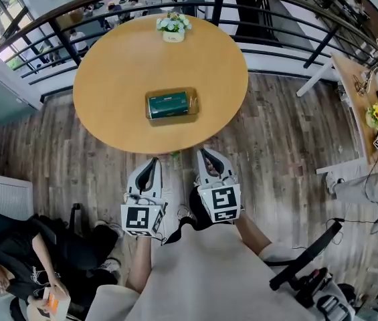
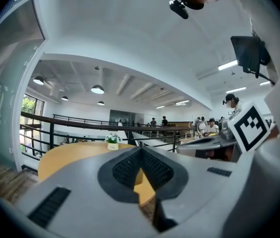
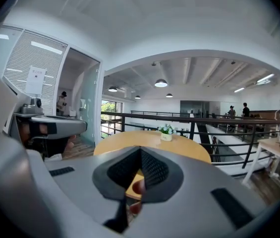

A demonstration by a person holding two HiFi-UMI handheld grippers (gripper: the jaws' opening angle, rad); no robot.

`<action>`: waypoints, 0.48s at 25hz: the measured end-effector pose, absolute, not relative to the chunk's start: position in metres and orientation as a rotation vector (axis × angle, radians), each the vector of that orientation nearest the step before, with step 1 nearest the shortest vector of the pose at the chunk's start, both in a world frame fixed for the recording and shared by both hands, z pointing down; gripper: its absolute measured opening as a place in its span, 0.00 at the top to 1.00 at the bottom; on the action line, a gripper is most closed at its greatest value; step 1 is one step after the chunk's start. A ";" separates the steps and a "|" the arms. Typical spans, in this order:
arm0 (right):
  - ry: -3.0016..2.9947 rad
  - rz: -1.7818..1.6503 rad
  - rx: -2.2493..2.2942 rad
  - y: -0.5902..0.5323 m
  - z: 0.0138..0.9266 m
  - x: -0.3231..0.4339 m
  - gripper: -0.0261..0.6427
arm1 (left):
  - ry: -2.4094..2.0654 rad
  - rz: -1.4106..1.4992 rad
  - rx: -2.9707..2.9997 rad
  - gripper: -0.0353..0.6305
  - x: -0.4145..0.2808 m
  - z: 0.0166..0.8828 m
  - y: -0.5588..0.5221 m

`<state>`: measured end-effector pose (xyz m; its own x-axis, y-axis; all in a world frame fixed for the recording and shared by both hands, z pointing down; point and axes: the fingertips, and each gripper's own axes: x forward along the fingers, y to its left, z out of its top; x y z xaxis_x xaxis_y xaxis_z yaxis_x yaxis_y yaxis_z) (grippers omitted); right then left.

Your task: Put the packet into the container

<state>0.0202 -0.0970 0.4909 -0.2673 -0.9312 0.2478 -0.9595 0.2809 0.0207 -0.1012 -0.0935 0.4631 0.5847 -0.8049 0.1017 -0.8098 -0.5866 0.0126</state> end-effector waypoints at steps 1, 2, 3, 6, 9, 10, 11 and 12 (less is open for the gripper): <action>-2.334 0.198 1.760 -0.094 0.492 0.024 0.96 | -1.391 0.135 2.750 0.94 -0.098 0.464 -0.091; -2.330 0.203 1.765 -0.093 0.492 0.027 0.96 | -1.383 0.139 2.756 0.94 -0.094 0.464 -0.089; -2.323 0.209 1.771 -0.092 0.493 0.031 0.96 | -1.379 0.143 2.761 0.94 -0.090 0.464 -0.087; -2.310 0.229 1.788 -0.086 0.494 0.039 0.96 | -1.383 0.154 2.758 0.94 -0.085 0.464 -0.082; -2.311 0.235 1.786 -0.085 0.492 0.045 0.96 | -1.404 0.152 2.753 0.94 -0.079 0.458 -0.083; -2.311 0.234 1.786 -0.085 0.491 0.048 0.96 | -1.410 0.148 2.753 0.94 -0.077 0.455 -0.083; -2.313 0.233 1.786 -0.084 0.490 0.051 0.96 | -1.415 0.149 2.755 0.94 -0.075 0.452 -0.083; -2.316 0.234 1.785 -0.084 0.489 0.053 0.96 | -1.419 0.154 2.756 0.94 -0.073 0.451 -0.082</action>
